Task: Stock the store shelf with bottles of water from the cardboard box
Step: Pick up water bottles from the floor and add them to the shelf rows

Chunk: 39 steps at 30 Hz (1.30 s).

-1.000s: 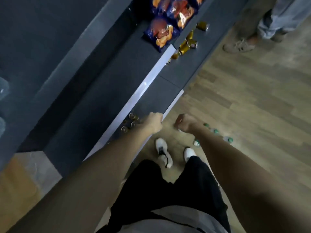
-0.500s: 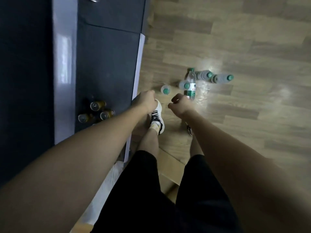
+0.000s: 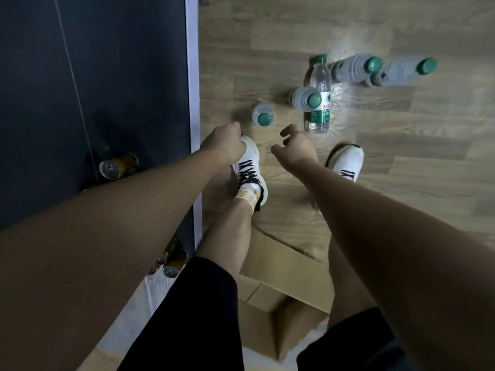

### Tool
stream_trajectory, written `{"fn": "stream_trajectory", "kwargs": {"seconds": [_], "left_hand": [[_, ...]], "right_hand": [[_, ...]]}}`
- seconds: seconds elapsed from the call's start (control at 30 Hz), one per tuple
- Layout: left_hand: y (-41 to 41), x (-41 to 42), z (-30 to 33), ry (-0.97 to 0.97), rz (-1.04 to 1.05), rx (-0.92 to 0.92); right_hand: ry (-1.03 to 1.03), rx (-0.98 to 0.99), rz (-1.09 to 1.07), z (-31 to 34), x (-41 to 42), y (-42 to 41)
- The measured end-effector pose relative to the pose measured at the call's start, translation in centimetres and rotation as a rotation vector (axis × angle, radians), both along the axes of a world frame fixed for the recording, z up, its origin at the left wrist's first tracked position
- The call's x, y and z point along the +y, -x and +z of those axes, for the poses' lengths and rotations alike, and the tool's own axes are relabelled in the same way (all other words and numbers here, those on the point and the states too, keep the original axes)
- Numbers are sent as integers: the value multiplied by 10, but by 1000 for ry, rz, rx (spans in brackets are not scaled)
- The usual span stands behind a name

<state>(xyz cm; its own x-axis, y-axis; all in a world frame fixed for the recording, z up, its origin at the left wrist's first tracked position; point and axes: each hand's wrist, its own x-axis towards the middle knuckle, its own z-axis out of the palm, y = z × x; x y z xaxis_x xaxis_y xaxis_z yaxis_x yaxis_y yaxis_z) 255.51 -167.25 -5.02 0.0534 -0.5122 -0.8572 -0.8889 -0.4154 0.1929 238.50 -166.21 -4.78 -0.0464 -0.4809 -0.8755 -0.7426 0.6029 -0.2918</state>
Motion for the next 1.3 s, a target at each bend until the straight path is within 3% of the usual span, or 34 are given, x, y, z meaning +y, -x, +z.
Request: {"fn": "stream_trajectory", "kwargs": {"seconds": [0.43,0.67,0.93,1.3], "left_hand": [[3,-5,-117,40,-12,72],[-6,-3,-143,8,-31,74],[-10,0,-100,21,-30,68],[20,-5,32,19,55,-4]], "right_hand": [[164,-78,-16,-128,-2,-14],[213,-82,-19,-159,-6,-25],[204,-72,4,-111,-4,-14],[231,-127,189,41,-33,21]]}}
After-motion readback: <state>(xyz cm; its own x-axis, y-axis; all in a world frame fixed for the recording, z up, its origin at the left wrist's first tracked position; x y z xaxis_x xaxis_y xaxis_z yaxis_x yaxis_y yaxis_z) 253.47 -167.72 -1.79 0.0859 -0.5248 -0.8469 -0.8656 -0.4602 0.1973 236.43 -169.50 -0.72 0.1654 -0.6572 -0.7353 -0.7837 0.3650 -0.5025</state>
